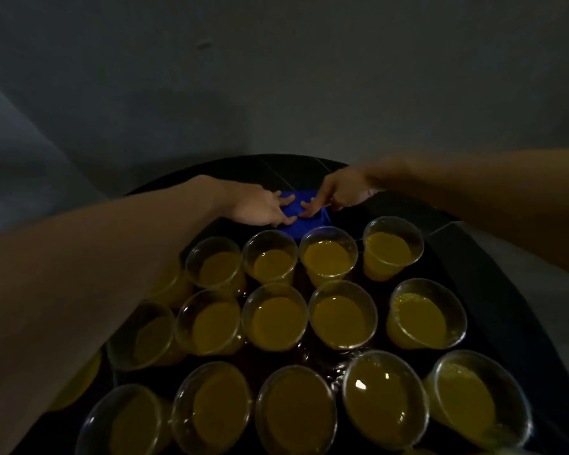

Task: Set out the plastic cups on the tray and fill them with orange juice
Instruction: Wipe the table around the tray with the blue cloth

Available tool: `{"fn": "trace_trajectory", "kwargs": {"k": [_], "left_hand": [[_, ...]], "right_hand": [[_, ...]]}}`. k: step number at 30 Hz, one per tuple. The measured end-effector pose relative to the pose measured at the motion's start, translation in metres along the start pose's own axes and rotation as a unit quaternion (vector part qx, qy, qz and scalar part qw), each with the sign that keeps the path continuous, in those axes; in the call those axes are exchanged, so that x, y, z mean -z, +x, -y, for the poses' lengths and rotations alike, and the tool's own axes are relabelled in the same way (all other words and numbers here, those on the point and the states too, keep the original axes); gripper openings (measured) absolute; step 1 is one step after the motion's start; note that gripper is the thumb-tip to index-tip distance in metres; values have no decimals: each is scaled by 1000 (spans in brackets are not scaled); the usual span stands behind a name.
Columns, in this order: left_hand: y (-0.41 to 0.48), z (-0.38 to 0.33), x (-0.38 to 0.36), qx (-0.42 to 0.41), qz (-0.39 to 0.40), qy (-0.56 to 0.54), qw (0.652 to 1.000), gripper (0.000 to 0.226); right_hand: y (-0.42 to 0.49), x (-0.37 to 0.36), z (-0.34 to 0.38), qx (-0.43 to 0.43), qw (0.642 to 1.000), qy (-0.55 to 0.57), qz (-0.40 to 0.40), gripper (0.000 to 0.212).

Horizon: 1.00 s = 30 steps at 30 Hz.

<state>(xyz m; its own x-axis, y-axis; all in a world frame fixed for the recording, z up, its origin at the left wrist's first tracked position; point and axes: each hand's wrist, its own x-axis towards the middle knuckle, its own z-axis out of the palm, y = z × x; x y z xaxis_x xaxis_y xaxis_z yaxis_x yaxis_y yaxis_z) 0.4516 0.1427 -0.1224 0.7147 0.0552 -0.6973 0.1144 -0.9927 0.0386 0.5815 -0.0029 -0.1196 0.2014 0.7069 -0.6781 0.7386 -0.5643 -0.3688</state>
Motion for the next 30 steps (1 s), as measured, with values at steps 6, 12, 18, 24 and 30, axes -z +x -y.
{"fn": "trace_trajectory", "kwargs": {"k": [6, 12, 18, 24, 30], "left_hand": [[-30, 52, -27, 44, -1, 6, 999, 54], [-62, 110, -59, 114, -2, 4, 993, 108], [-77, 137, -62, 162, 22, -70, 984, 56], [-81, 135, -49, 129, 43, -31, 990, 46], [-89, 139, -55, 119, 44, -53, 991, 53]], "right_hand": [[35, 7, 71, 26, 997, -61, 33, 63], [71, -2, 141, 68, 990, -116, 38, 65], [82, -5, 179, 113, 975, -193, 16, 53], [84, -12, 179, 188, 910, -363, -76, 60], [90, -13, 176, 218, 915, -314, -131, 36]]}}
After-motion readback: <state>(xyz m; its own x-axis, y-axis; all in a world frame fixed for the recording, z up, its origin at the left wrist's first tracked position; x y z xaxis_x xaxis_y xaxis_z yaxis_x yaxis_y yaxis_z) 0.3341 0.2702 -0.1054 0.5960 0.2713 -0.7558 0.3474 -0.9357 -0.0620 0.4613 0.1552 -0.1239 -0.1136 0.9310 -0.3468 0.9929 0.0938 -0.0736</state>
